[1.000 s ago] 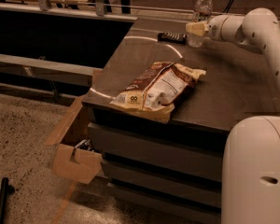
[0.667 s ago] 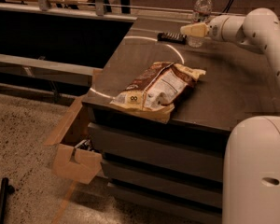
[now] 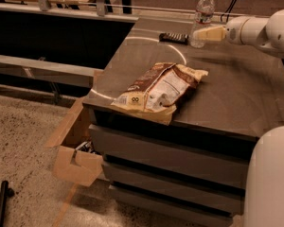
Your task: Move water bottle near rxbar chocolate
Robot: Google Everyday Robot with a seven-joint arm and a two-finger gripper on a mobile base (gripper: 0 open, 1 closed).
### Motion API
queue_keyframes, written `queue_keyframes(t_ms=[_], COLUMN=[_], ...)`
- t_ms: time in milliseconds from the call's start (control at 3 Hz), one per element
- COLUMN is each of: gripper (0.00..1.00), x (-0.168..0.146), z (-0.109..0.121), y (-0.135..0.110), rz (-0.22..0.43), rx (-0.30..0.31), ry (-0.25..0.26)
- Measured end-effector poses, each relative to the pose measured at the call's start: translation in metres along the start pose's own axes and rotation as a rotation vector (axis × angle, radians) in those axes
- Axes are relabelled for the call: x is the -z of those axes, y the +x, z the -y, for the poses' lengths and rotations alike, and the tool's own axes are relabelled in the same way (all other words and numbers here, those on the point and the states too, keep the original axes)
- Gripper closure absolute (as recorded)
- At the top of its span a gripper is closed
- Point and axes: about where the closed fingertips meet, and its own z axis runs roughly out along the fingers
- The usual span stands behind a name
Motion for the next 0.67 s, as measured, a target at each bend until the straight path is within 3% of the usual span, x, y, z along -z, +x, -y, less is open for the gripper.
queue_keyframes(t_ms=[333, 667], gripper=[0.0, 0.0], x=[0.0583, 0.0582], z=[0.0215, 0.0214], y=[0.0133, 0.0134], rz=[0.015, 0.015], rx=[0.037, 0.037], ry=[0.021, 0.021])
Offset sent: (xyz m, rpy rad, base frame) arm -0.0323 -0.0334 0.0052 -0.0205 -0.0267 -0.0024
